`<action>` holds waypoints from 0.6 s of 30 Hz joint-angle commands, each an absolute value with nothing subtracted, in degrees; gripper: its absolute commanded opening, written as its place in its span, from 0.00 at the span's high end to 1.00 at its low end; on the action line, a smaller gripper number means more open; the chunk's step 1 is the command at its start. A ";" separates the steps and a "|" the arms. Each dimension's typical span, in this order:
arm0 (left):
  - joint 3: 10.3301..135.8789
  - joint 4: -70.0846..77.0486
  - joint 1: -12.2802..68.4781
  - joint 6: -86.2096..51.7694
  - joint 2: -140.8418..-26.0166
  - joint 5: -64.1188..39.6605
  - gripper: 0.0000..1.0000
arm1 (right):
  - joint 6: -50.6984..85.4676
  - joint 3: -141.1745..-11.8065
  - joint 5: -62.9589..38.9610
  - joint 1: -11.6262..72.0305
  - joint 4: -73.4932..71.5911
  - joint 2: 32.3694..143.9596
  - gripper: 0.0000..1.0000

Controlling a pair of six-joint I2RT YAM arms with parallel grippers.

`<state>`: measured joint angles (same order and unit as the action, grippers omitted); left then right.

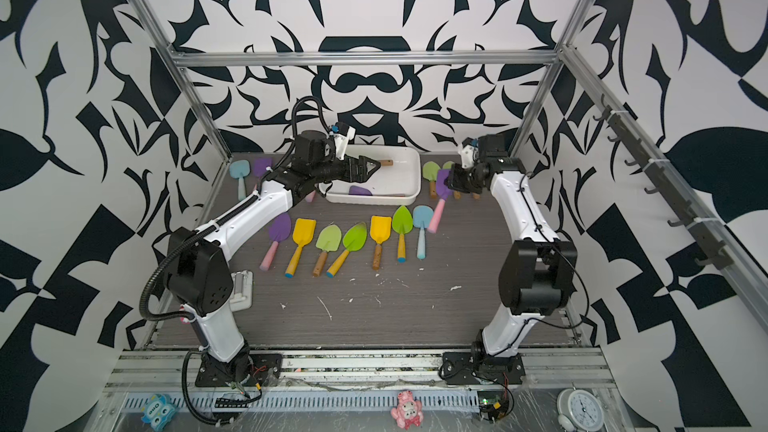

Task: Take the shovel out of the storage box
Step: Place the shovel at the center of the board.

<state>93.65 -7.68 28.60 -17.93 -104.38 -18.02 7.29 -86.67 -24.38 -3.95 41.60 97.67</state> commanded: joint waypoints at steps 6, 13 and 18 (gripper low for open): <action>116.40 -34.18 26.77 -11.07 -121.86 -5.96 0.07 | -4.19 -81.06 -22.72 -6.98 39.91 105.94 1.00; 122.14 -35.92 25.96 -14.15 -128.39 -2.87 0.05 | -6.57 -84.73 -26.07 -7.87 39.75 113.31 0.89; 125.63 -37.70 25.00 -16.82 -131.82 -6.86 0.06 | -5.42 -86.58 -24.36 -8.28 40.32 114.16 0.57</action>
